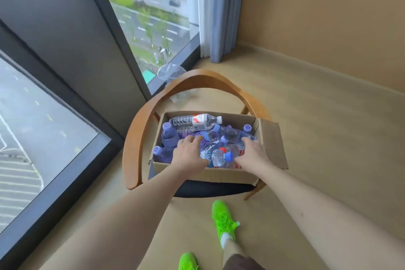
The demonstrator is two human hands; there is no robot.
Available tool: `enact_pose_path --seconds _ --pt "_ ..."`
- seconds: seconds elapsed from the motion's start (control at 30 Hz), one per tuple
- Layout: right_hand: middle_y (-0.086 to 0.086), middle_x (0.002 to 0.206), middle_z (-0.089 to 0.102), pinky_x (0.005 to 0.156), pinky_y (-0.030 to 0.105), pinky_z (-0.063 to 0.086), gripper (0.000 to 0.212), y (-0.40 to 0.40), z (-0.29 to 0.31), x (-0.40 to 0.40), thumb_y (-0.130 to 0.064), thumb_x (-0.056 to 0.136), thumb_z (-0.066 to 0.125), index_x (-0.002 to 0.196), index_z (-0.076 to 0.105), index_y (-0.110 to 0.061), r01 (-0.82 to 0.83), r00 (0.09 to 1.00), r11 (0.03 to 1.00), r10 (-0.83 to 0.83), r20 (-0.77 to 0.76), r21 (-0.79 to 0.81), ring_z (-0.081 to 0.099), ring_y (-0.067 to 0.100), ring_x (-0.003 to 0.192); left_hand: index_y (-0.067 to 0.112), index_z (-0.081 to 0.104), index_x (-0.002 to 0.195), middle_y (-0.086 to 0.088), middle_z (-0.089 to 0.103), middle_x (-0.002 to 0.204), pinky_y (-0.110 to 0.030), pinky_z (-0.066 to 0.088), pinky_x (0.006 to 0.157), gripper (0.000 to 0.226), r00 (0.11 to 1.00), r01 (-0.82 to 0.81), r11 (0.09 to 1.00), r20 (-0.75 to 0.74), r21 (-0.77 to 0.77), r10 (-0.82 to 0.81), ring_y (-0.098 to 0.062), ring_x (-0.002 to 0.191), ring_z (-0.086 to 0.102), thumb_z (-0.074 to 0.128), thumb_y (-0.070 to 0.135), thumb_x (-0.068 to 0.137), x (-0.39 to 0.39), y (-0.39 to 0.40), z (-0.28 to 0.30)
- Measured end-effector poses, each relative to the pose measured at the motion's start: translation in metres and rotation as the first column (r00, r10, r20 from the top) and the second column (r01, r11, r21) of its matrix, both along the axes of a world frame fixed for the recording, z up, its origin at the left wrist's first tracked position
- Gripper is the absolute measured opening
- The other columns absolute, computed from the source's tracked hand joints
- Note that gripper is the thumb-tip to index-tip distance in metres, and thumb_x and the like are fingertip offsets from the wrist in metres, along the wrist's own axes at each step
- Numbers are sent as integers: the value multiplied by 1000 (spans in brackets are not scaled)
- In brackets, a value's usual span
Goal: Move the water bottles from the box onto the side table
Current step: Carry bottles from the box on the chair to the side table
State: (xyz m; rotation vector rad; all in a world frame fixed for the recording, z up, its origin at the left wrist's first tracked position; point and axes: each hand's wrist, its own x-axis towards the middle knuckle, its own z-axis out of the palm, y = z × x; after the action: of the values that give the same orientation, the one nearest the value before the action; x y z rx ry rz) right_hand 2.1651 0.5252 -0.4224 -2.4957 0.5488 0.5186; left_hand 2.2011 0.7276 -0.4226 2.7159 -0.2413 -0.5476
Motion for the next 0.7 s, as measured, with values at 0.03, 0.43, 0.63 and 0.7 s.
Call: enact_pose_path --seconds 0.03,0.43,0.63,0.7 --pt "9 147 40 104 44 45 74 -6 -9 13 -24 83 66 149 33 -21 -16 1000 1000 16 -21 5 41 30 134 30 35 150 -1 42 146 -43 43 103 84 999 27 999 -21 23 -27 -26 132 37 73 40 75 8 -4 -9" --pt "3 133 50 103 42 38 82 -39 -94 111 -20 74 65 147 28 -24 -352 933 921 330 -144 -170 27 31 133 30 58 129 1 50 116 -35 50 87 82 801 410 911 -496 48 -335 -23 108 53 92 41 56 87 -49 -76" --pt "3 118 54 91 45 37 58 -33 -106 128 -24 74 67 129 48 -23 -416 907 863 370 -201 -287 28 33 126 29 55 136 3 34 107 -33 43 75 94 732 523 849 -547 71 -405 -21 100 43 92 50 51 100 -50 -84" --pt "5 117 53 88 43 37 53 -34 -105 131 -23 73 69 122 51 -23 -401 914 867 359 -188 -296 32 31 119 28 56 135 3 34 106 -38 49 80 95 729 520 851 -558 74 -397 -23 100 44 92 50 50 101 -52 -85"
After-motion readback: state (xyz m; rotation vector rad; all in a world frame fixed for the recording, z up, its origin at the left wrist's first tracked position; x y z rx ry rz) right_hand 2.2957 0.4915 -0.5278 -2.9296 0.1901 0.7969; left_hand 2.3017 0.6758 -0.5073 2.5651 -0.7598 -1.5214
